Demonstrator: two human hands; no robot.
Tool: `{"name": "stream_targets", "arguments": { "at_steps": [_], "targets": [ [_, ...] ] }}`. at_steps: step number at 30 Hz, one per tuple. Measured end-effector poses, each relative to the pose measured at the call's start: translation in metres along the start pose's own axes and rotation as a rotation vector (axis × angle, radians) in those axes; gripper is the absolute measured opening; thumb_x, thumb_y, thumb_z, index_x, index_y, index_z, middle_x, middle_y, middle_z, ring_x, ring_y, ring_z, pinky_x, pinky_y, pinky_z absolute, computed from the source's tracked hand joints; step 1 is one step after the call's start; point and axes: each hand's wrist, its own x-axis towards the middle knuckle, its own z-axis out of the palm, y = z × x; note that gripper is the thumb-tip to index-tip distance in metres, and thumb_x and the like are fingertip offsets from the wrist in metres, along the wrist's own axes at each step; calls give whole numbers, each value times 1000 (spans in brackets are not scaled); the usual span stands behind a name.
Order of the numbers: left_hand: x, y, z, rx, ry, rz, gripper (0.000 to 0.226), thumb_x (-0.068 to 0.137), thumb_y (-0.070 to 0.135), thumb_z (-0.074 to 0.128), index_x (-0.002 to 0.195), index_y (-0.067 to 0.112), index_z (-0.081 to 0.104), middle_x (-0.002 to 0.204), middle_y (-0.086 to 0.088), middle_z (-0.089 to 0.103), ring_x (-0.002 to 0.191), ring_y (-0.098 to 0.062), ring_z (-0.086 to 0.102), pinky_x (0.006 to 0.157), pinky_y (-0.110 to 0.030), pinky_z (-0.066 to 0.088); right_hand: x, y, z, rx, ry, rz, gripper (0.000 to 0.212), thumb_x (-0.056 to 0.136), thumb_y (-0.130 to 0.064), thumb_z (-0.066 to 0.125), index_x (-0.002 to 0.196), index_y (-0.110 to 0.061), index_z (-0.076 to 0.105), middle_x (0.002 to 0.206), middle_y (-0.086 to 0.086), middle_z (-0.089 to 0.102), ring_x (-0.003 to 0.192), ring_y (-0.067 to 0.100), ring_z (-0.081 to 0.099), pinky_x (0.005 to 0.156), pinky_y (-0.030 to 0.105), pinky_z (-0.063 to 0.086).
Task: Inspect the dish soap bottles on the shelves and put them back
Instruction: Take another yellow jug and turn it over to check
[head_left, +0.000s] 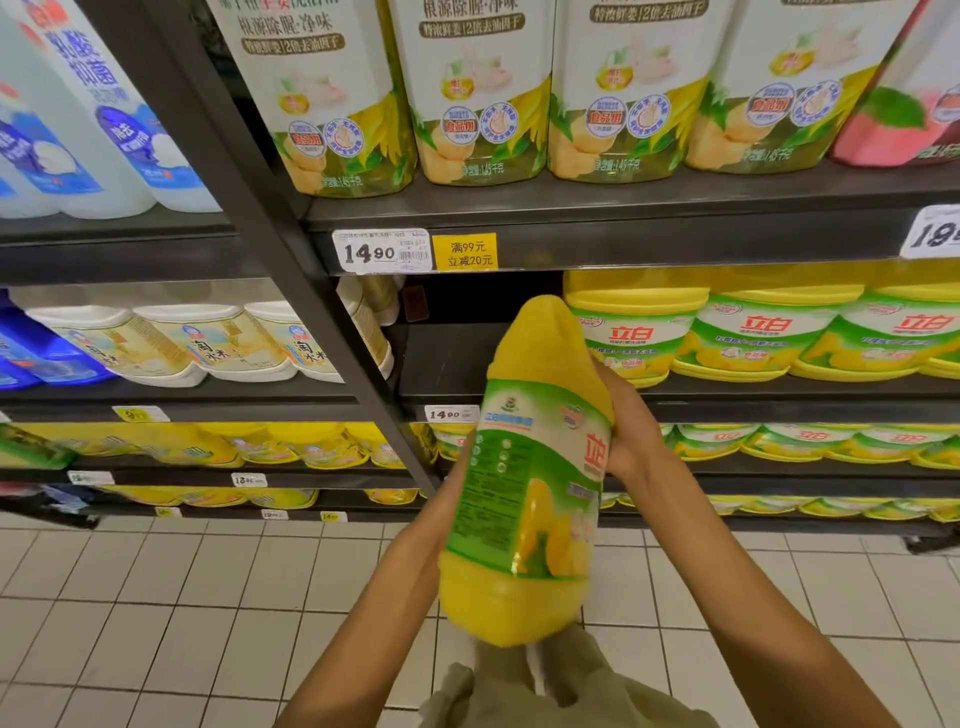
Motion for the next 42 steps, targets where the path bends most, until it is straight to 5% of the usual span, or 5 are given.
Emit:
{"name": "stream_targets", "arguments": {
  "at_steps": [6, 19, 31, 35, 42],
  "targets": [
    [-17, 8, -32, 85, -173, 23, 84, 68, 67, 69, 134, 18, 54, 131, -14, 60, 121, -32, 58, 100, -49, 47, -2, -10, -2, -169, 341, 7, 30, 94, -30, 62, 119, -14, 61, 111, 19, 67, 92, 36, 66, 84, 52, 55],
    [-14, -15, -23, -308, -138, 9, 45, 86, 46, 54, 112, 15, 72, 119, -18, 67, 104, -35, 67, 78, -49, 57, -27, -11, 2, -343, 41, 102, 30, 87, -43, 62, 107, -22, 69, 107, 8, 75, 95, 23, 73, 79, 38, 60],
    [-18, -17, -35, 298, 89, 326, 62, 59, 44, 75, 116, 23, 60, 103, 7, 75, 101, -19, 70, 75, -25, 58, -43, 0, -3, -530, -90, -204, 71, 69, -32, 78, 132, -27, 46, 108, -8, 73, 99, 12, 71, 73, 24, 58],
    [-21, -16, -31, 410, 111, 573, 77, 49, 51, 85, 113, 27, 50, 101, 22, 71, 95, -1, 68, 70, -14, 55, -56, -25, 1, -830, -216, -197, 112, 45, -69, 84, 138, -23, 40, 124, -10, 64, 113, 5, 62, 90, 23, 52],
    [-25, 7, -36, 655, 92, 738, 111, 37, 61, 85, 128, 10, 48, 115, 15, 60, 107, 3, 60, 81, -9, 49, -82, -50, 18, -857, -324, -314, 90, 45, -36, 90, 123, -32, 45, 113, -30, 66, 107, -7, 61, 83, 8, 48]
  ]
}}
